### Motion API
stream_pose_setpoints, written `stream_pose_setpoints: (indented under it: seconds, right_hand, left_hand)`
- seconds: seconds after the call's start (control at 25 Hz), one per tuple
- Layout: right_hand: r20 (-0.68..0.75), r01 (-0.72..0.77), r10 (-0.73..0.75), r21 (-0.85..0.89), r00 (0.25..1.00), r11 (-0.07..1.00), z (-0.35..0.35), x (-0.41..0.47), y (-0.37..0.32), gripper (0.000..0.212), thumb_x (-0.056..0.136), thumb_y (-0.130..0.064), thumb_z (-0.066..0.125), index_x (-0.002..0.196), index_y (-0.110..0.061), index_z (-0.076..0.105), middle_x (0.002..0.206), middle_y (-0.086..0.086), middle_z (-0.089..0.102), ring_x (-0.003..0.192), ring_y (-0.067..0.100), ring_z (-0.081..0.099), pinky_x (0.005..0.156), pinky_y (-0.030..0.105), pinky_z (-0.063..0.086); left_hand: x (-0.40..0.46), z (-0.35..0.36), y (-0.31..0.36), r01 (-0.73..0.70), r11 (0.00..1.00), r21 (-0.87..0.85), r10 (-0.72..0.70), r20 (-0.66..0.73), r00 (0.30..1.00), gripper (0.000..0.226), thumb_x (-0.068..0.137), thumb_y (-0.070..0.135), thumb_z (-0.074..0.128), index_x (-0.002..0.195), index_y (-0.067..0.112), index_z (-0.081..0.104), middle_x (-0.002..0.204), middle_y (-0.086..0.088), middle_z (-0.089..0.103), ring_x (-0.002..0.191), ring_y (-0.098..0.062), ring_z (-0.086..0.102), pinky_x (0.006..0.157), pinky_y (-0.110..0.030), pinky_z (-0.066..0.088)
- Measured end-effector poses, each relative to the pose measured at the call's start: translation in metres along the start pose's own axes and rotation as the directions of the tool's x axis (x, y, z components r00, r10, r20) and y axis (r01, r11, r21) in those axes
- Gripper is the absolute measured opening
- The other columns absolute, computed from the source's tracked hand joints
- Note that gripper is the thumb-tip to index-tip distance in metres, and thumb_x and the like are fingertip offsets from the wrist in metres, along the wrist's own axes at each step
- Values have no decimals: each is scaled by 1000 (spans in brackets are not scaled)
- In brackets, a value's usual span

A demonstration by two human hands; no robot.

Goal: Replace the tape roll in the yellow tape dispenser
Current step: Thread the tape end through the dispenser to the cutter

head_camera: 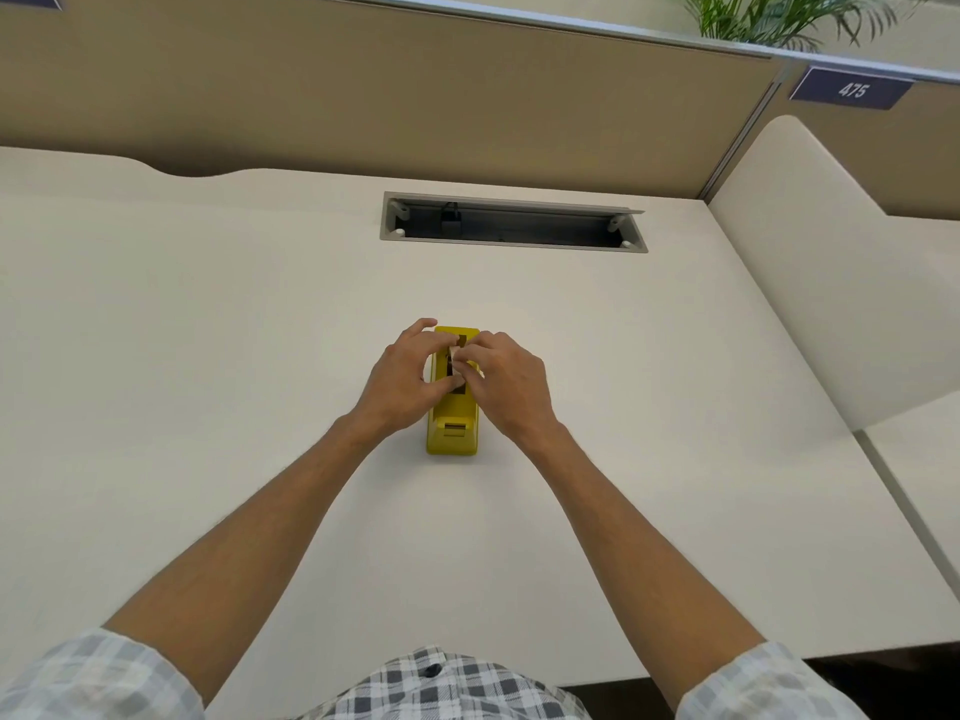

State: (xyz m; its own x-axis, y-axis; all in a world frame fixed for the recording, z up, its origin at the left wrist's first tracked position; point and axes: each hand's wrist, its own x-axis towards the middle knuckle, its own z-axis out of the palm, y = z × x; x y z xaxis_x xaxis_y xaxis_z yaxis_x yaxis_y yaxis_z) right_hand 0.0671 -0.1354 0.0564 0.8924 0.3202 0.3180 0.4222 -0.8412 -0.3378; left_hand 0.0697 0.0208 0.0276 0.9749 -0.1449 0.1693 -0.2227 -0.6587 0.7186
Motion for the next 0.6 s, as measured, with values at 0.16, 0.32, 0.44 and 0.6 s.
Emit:
stream_pose_setpoints:
  seconds: [0.16, 0.32, 0.44, 0.6]
  right_hand:
    - [-7, 26, -27, -70, 1000, 997, 3, 0, -1, 14, 96, -19, 55, 95, -16, 69, 95, -2, 68, 89, 19, 61, 57, 27, 39]
    - [-35, 67, -70, -74, 997, 995, 2, -3, 0, 11, 93, -15, 58, 94, -14, 69, 94, 0, 68, 86, 21, 63, 54, 30, 43]
    - [-55, 105, -111, -104, 992, 989, 1, -5, 2, 6, 86, -11, 67, 84, -14, 72, 89, 0, 71, 81, 21, 64, 51, 28, 43]
    - [-74, 121, -130, -116, 989, 986, 4, -5, 2, 7, 85, -7, 67, 81, -12, 70, 82, 1, 69, 76, 21, 64, 49, 28, 43]
  left_hand:
    - [1, 2, -3, -14, 999, 45, 13, 9, 1000, 44, 86, 33, 68, 127, 20, 60, 136, 5, 58, 140, -14, 32, 108, -43, 34]
    - [0, 3, -5, -15, 999, 30, 15, -7, 1000, 43, 84, 32, 70, 125, 22, 61, 135, 6, 58, 139, -14, 34, 107, -43, 33]
    - [2, 2, -6, -15, 1000, 26, 15, -2, 1000, 42, 84, 32, 70, 124, 22, 62, 133, 6, 59, 139, -14, 35, 108, -43, 34]
    - [2, 2, -6, -15, 999, 31, 15, 7, 1000, 43, 84, 35, 70, 125, 21, 62, 133, 6, 60, 138, -14, 35, 109, -45, 36]
